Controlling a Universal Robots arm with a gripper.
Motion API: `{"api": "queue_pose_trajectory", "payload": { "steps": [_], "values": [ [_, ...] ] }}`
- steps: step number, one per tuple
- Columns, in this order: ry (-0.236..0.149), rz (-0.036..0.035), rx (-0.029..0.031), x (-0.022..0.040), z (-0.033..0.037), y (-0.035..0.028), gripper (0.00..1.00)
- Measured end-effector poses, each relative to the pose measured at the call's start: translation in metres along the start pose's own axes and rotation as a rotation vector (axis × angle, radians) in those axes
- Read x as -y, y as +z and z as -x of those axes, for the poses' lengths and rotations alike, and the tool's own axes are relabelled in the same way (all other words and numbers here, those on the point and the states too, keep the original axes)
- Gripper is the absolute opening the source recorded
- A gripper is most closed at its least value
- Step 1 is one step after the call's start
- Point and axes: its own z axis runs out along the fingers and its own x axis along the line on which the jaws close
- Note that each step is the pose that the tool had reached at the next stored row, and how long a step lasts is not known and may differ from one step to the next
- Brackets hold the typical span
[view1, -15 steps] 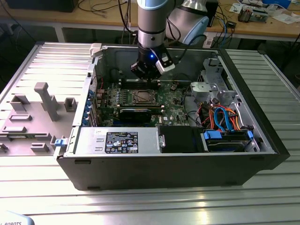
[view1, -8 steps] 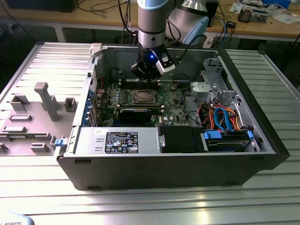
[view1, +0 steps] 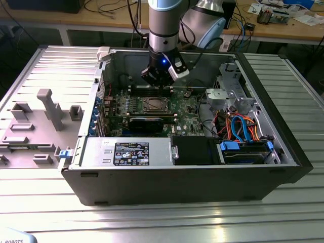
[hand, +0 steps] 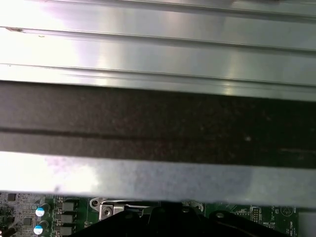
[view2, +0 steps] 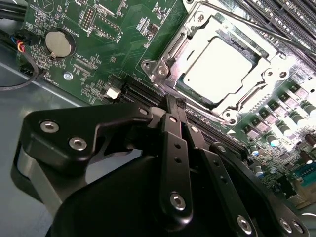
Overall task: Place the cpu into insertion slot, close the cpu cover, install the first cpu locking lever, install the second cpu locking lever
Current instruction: 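Install the second cpu locking lever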
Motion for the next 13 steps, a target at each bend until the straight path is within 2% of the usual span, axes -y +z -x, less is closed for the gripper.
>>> {"api": "queue_pose_trajectory", "payload": {
  "steps": [10,13],
  "values": [
    [0.000,0.0002,0.0001,0.0064,-0.0004,-0.0004,0.11],
    [0.000,0.0002,0.0001,0.0078,-0.0003,-0.0036,0.11]
  ]
}}
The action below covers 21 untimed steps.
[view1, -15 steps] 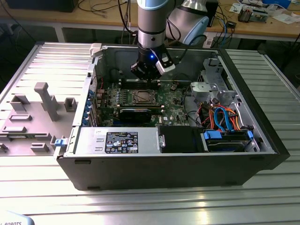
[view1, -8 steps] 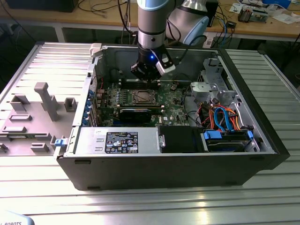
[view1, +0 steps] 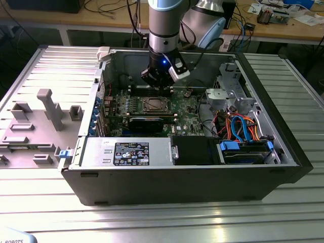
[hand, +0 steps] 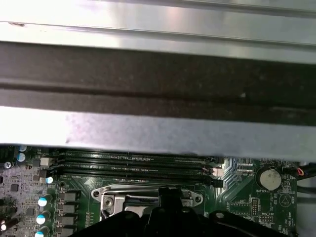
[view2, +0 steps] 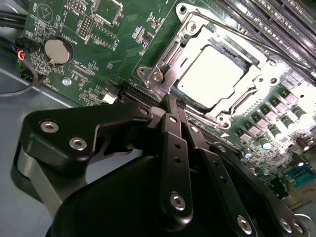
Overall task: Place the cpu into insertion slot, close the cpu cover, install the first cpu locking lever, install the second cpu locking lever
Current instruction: 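Install the second cpu locking lever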
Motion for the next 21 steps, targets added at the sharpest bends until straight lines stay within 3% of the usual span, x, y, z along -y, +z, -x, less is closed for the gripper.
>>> {"api": "queue_pose_trajectory", "payload": {
  "steps": [8,14,18,21],
  "values": [
    [0.000,-0.0002,-0.0001,0.0117,-0.0007,-0.0012,0.11],
    [0.000,-0.0002,-0.0004,0.0117,-0.0002,-0.0166,0.11],
    [0.000,0.0000,-0.0014,0.0145,-0.0004,-0.0177,0.11],
    [0.002,-0.0001,-0.0012,0.0209,-0.0009,-0.0180,0.11]
  ]
}}
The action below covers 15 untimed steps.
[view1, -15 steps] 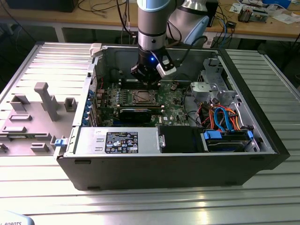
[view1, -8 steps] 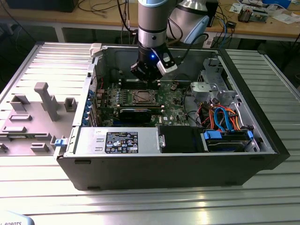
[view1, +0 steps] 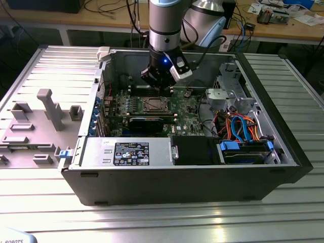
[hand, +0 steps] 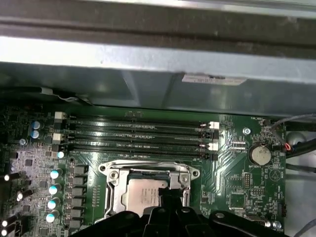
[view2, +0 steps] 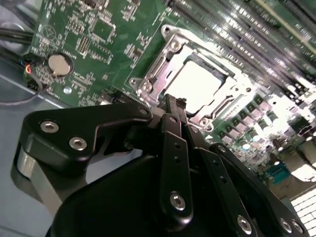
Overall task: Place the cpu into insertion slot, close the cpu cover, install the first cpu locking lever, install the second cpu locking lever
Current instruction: 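Install the second cpu locking lever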
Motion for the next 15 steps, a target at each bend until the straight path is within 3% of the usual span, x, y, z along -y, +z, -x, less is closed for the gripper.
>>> {"api": "queue_pose_trajectory", "payload": {
  "steps": [8,15],
  "values": [
    [0.002,0.0000,0.0001,0.0167,-0.0010,-0.0009,0.11],
    [0.001,0.0001,0.0001,0.0191,-0.0008,-0.0089,0.11]
  ]
}}
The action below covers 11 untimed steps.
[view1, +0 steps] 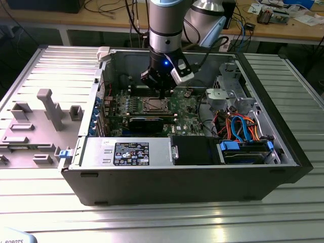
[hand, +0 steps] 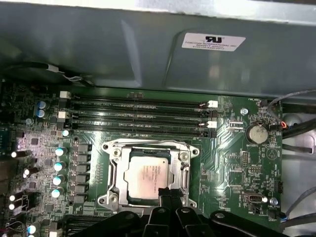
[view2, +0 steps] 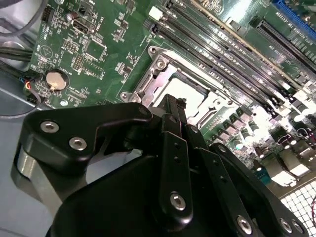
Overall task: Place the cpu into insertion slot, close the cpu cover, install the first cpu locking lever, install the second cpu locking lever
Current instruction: 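Install the second cpu locking lever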
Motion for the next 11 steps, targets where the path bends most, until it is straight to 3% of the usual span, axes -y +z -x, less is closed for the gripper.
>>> {"api": "queue_pose_trajectory", "payload": {
  "steps": [3,11],
  "values": [
    [0.000,-0.0001,0.0000,0.0061,-0.0004,-0.0005,0.11],
    [0.000,-0.0002,-0.0001,0.0068,-0.0005,-0.0005,0.11]
  ]
}}
